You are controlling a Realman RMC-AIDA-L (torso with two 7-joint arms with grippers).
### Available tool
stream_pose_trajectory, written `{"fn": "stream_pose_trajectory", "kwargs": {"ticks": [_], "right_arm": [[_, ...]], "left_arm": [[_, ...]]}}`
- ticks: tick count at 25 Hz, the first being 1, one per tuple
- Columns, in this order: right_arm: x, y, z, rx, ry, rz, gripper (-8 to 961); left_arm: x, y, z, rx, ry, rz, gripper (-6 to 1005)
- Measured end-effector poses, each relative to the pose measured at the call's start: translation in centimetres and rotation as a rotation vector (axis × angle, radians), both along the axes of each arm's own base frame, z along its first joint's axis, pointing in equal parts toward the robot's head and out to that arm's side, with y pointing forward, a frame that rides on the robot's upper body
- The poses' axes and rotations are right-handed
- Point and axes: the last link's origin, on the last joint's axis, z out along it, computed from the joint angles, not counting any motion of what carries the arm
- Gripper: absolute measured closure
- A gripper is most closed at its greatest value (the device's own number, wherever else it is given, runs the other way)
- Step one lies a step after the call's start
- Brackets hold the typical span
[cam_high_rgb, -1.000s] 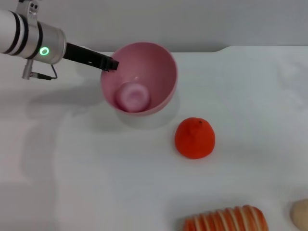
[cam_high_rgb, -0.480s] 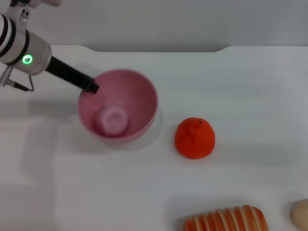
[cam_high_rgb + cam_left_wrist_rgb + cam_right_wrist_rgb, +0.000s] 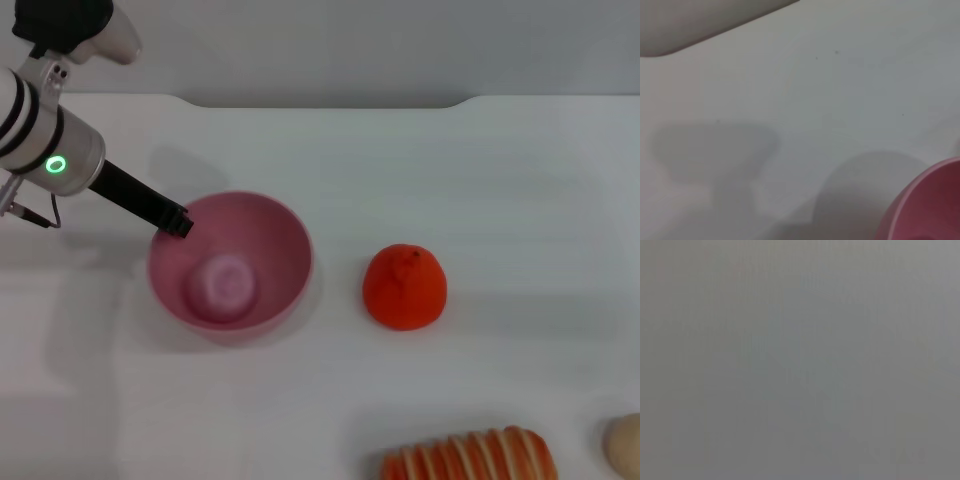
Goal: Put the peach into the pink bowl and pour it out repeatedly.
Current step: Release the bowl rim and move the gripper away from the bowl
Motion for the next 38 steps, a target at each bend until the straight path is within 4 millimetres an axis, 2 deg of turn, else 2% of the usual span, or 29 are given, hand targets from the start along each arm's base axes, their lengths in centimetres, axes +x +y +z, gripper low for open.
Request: {"fn": "stream_pose_trajectory", "kwargs": {"ticks": [14, 38], "right_arm": [[-0.45, 0.78, -0.21, -0.013, 0.000, -0.002, 510], [-0.30, 0.62, -0.40, -0.017, 0.008, -0.007, 510]], "left_arm": [[-0.40, -0.10, -0.47, 0.006, 0.008, -0.006, 913], [-0.54, -0.24, -0.62, 0.003, 0.002, 0.018, 890]]}}
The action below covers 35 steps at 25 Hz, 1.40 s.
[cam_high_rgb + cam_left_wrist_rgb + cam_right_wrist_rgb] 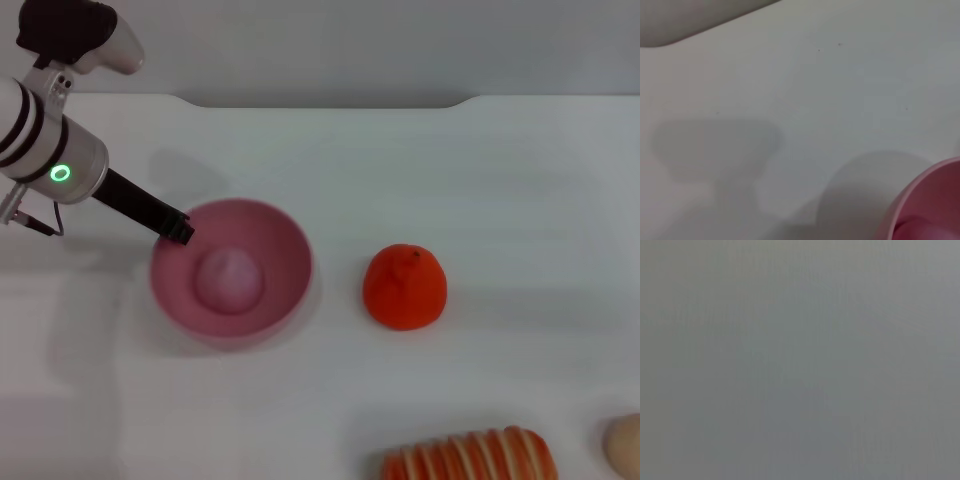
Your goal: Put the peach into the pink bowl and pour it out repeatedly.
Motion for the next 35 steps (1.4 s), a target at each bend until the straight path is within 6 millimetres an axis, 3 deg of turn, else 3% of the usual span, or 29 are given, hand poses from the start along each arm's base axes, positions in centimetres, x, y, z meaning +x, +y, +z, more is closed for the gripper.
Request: {"fn": "stream_pose_trajectory", "kwargs": {"ticks": [9, 15, 17, 20, 21, 25, 30, 33, 35], "right_arm": [[0.1, -0.1, -0.1, -0.001, 0.004, -0.004, 510], [0.2, -0.2, -0.1, -0.002, 0.006, -0.007, 510], [0.3, -0.2, -0.1, -0.003, 0.007, -0.008, 510], [0.3, -0.2, -0.2, -0.005, 0.009, -0.011, 510], [0.3, -0.3, -0.2, -0.005, 0.010, -0.011, 510], [0.5, -0.4, -0.5, -0.011, 0.016, -0.018, 509], [0.5, -0.3, -0.8, -0.019, 0.023, -0.022, 509], [0.4, -0.3, -1.0, -0.026, 0.027, -0.020, 509], [0.4, -0.4, -1.1, -0.027, 0.030, -0.017, 509]], "left_arm": [[-0.4, 0.1, 0.1, 0.025, -0.002, 0.005, 881], [0.0, 0.5, 0.6, 0.049, -0.008, -0.010, 716], [0.6, 0.8, 1.1, 0.076, -0.023, -0.028, 610], [2.3, 1.4, 2.2, 0.138, -0.074, -0.096, 452], [3.0, 1.6, 2.5, 0.154, -0.098, -0.127, 447], [6.7, 2.5, 3.2, 0.199, -0.264, -0.297, 426], [10.4, 3.2, 4.8, 0.360, -0.605, -0.585, 431], [10.5, 3.4, 5.5, 0.527, -0.816, -0.681, 434], [9.3, 3.6, 6.1, 0.697, -0.906, -0.724, 435]]}}
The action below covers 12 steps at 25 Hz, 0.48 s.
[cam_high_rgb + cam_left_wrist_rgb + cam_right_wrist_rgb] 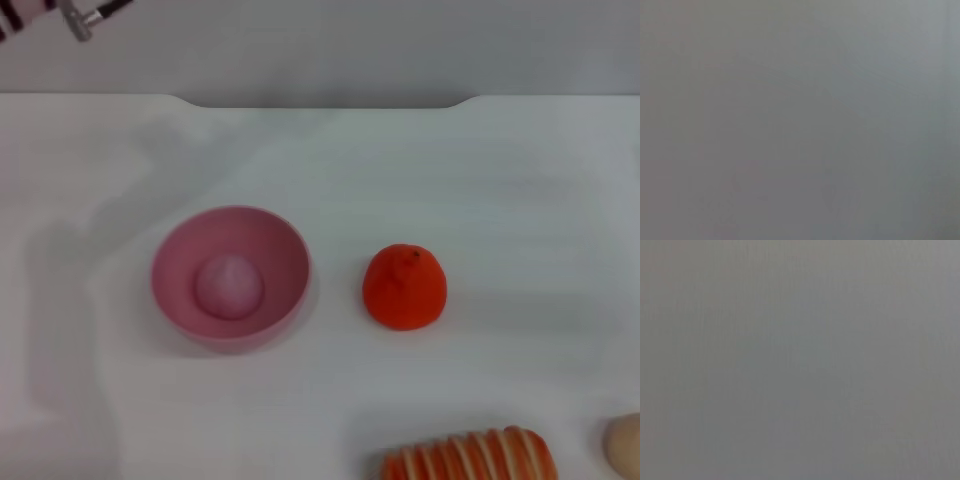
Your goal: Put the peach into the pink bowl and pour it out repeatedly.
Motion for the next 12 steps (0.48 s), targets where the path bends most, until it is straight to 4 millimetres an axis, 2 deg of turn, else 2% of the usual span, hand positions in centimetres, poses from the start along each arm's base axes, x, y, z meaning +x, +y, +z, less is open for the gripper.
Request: {"fn": "stream_pose_trajectory", "kwargs": {"ticks": [4, 8, 12], "right_arm": [[0.2, -0.1, 0.2, 0.014, 0.011, -0.011, 509], [1.1, -0.3, 0.9, 0.056, 0.033, -0.049, 509], [1.6, -0.4, 1.7, 0.099, 0.053, -0.074, 509]], "left_arm": [[-3.8, -0.2, 0.3, 0.259, -0.091, 0.077, 437], [-9.0, -1.4, 0.2, 0.554, -0.074, 0.249, 436], [-12.4, -2.8, -0.4, 0.648, -0.018, 0.374, 435]]}}
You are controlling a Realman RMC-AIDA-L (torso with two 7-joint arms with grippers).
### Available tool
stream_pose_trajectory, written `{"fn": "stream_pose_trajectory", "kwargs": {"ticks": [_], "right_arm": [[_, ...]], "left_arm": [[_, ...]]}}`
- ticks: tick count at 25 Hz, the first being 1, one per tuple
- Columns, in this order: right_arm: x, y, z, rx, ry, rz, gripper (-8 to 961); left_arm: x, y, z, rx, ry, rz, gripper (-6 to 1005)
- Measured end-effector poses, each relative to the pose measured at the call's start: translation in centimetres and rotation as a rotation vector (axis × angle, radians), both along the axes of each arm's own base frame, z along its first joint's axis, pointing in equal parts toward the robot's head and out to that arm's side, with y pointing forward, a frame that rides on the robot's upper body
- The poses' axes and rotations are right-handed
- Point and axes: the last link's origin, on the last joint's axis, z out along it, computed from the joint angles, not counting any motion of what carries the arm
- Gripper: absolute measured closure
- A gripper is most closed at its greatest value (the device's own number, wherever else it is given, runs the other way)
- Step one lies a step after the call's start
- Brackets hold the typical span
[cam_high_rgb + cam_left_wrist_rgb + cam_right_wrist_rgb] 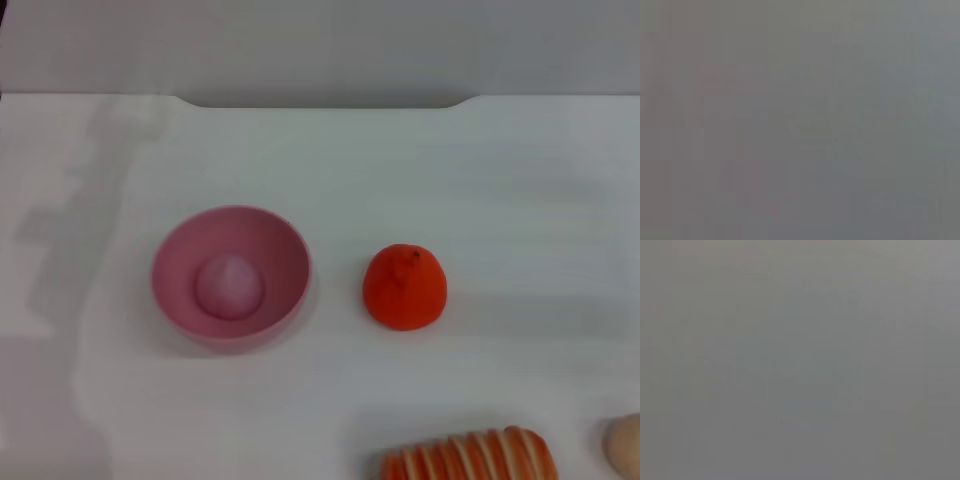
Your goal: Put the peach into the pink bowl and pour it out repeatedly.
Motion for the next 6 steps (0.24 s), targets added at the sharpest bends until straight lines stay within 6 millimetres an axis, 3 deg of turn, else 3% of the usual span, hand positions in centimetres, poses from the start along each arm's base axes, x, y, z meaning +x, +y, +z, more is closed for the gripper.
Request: {"fn": "stream_pose_trajectory", "kwargs": {"ticks": [6], "right_arm": [[0.1, 0.8, 0.4, 0.041, -0.016, -0.042, 509]], "left_arm": [[-2.7, -1.3, -1.5, -0.025, 0.029, 0.110, 434]]}}
